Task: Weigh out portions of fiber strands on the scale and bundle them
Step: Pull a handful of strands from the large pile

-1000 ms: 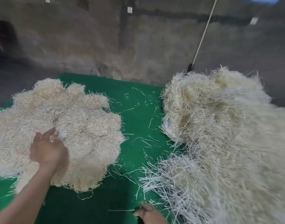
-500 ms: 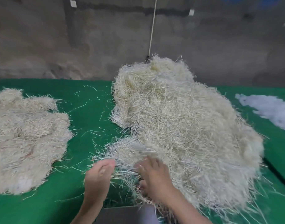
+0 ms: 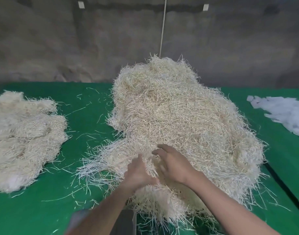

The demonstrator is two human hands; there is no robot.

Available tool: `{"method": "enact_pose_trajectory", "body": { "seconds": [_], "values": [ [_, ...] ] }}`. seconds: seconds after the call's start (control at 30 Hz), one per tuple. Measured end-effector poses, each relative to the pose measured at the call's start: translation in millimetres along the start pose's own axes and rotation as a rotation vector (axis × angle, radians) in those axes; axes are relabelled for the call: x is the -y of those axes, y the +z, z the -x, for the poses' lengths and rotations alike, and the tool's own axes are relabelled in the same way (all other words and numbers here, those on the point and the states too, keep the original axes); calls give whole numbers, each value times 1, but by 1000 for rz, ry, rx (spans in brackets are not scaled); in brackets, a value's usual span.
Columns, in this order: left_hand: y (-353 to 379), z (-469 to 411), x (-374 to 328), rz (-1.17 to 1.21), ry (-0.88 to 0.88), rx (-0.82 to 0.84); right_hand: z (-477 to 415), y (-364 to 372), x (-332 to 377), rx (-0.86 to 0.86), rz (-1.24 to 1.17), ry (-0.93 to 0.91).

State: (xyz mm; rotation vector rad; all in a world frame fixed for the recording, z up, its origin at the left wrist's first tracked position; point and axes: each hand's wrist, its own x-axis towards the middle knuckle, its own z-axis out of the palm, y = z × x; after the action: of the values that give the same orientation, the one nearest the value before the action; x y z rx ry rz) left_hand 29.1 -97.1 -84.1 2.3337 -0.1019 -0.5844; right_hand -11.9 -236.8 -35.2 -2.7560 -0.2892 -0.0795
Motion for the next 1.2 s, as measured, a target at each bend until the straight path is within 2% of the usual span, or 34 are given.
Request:
{"method": "enact_pose_trajectory", "body": {
  "seconds": [0.07,0.13,0.23,0.33,0.43,0.53,0.6,0.67,0.73,0.77,0.83,0.9,0.93,1.0,1.03,1.1,1.2],
  "values": [
    [10,-8,9,-231,-60,-74,-3,-6,-3,-63,-74,16],
    [6,-19,18,-190,-114,-138,-5,-8,-8,-74,-151,65],
    [-22,-29,7,293,-198,-165,-11,-7,-18,22,-211,145],
    [-56,-19,-30,737,-133,-142,-24,-6,-24,229,-374,205],
    [-71,-11,-65,823,-65,-117,-32,6,-11,414,-649,267],
    [-74,-7,-79,917,-84,-85,-25,49,15,403,-495,273],
    [-79,-7,-80,946,-72,-76,-23,64,21,244,-261,332],
    [-92,-8,-78,848,-14,-149,-30,57,12,17,-104,359],
    [-109,-8,-76,644,113,-217,-39,32,1,-204,-48,326],
    [-117,-8,-75,551,198,-181,-44,14,-1,-280,-82,323],
    [-124,-3,-73,297,326,58,-52,-18,3,-343,-158,297],
    [-110,4,-73,52,323,238,-59,-40,11,-369,-181,259],
    [-100,2,-74,-18,315,221,-61,-49,15,-412,-190,233],
    [-87,-2,-79,0,338,44,-64,-58,20,-513,-215,195],
    [-87,-4,-82,32,339,-41,-64,-58,19,-520,-216,194],
    [-92,-6,-87,6,309,-139,-60,-50,16,-431,-186,232],
    [-98,-4,-88,33,240,-161,-54,-38,5,-242,-324,347]
  ]
}}
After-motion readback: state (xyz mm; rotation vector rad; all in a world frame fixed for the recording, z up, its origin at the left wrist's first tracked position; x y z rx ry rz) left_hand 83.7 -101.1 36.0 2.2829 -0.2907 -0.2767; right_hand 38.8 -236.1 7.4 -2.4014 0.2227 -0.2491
